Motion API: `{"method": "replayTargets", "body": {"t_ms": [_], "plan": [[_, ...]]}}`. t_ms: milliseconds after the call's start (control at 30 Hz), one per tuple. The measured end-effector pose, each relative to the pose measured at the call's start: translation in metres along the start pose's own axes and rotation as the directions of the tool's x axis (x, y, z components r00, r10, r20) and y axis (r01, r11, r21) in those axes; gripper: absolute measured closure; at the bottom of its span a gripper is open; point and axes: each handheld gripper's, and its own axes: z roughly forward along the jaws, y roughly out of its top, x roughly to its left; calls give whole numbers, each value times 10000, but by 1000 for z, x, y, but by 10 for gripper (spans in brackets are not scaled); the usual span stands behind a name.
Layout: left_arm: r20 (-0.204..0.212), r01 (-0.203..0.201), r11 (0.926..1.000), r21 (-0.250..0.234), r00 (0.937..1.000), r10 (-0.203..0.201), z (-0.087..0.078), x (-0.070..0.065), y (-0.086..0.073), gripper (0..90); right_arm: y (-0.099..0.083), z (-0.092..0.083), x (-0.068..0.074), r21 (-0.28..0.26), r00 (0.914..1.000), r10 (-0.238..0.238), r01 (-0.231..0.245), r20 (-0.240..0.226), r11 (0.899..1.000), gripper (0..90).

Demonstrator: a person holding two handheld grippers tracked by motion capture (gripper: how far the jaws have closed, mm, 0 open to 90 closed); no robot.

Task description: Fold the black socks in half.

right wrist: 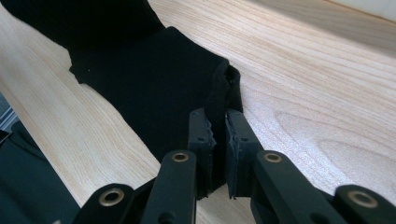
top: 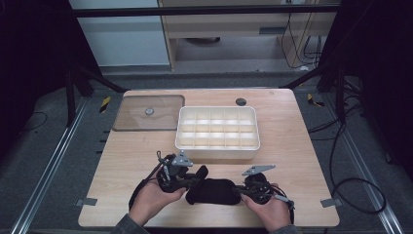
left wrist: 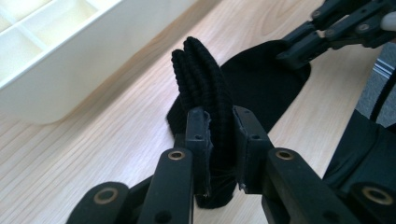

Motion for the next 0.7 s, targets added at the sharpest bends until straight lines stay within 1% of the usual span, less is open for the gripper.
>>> {"method": "replayTargets", "body": {"t_ms": [67,167,400,467,500,533,567,600,700], "plan": [[23,-86,10000,29,10000,86,3,-3,3,774,0,0,-1,7,10000,7,-7,23,10000,826],[71,-133,9999,79,9999,133,8,-6,6,774,-1,0,-2,-28,10000,40,-41,-61,10000,826],[188,-286,9994,208,9994,282,19,-15,10,774,-1,-1,-2,-34,9999,74,-75,-140,10000,826],[195,-396,9988,304,9990,390,21,-16,11,774,-1,0,-2,-31,9999,78,-78,-137,10000,826],[188,-352,9990,263,9992,347,22,-17,11,773,0,0,-2,-19,9999,74,-74,-136,10000,826],[221,-423,9986,311,9989,417,23,-18,11,773,0,0,-2,-30,9999,79,-79,-147,10000,826],[215,-375,9989,269,9991,369,24,-18,12,773,0,-1,-1,2,9999,121,-121,-119,9999,826],[211,-439,9985,312,9988,432,24,-18,12,773,0,-1,-1,3,9999,103,-103,-136,9999,826],[208,-448,9985,316,9988,442,24,-19,13,773,0,-1,-2,5,9998,99,-99,-157,10000,826]]}}
